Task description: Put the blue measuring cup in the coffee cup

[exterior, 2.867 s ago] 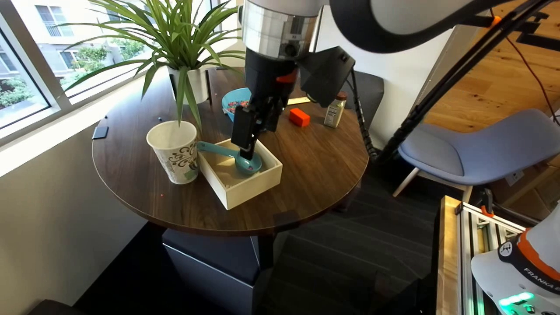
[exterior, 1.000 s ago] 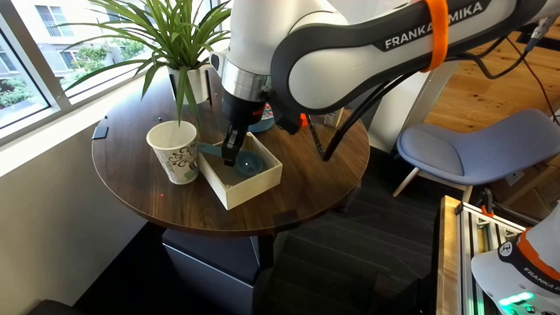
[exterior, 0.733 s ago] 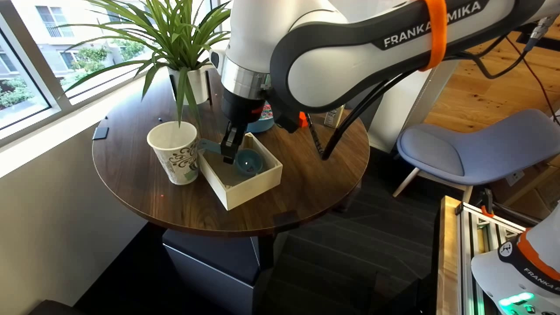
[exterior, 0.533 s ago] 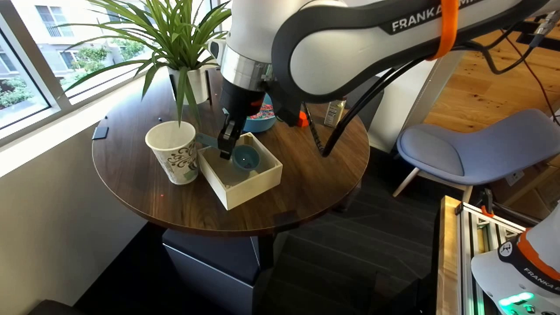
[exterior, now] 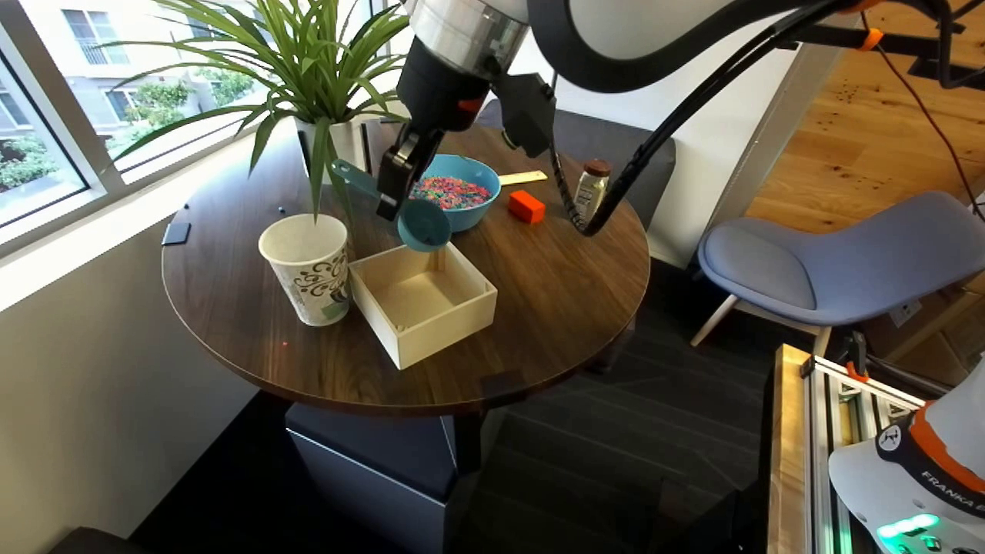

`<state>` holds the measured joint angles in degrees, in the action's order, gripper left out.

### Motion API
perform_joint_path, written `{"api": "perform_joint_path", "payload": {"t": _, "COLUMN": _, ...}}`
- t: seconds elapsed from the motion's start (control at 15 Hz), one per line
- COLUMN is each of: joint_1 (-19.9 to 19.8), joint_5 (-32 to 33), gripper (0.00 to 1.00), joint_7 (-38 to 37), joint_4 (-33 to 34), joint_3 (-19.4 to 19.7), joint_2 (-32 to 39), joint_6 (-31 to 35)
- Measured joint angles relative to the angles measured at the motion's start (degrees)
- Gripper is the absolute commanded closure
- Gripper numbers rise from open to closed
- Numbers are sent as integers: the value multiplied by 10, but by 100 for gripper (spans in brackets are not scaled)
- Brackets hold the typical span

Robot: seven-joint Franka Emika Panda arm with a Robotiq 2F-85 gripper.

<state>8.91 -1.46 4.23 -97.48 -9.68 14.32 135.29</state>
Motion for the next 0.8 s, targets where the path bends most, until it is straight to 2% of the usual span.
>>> {"api": "perform_joint_path", "payload": {"t": 0.27, "joint_1": 2, "joint_5": -83, "gripper": 94, "joint_7": 7, "joint_4": -25, "joint_3": -26, "joint_2": -4, "joint_6": 136}}
{"api": "perform_joint_path", "payload": {"t": 0.47, "joint_1": 7, "joint_5": -114, "gripper": 94, "joint_7": 16, "joint_4": -29, "joint_3": -53, "joint_2": 5, "joint_6": 236}}
{"api": "perform_joint_path", "payload": {"t": 0.6, "joint_1": 5, "joint_5": -123, "gripper": 94, "joint_7": 31, "joint_4": -27, "joint_3": -64, "joint_2": 6, "joint_6": 275}}
{"api": "perform_joint_path", "payload": {"t": 0.8, "joint_1": 4, "joint_5": -123, "gripper": 94, "joint_7": 54, "joint_4": -24, "joint_3": -68, "joint_2": 8, "joint_6": 292}}
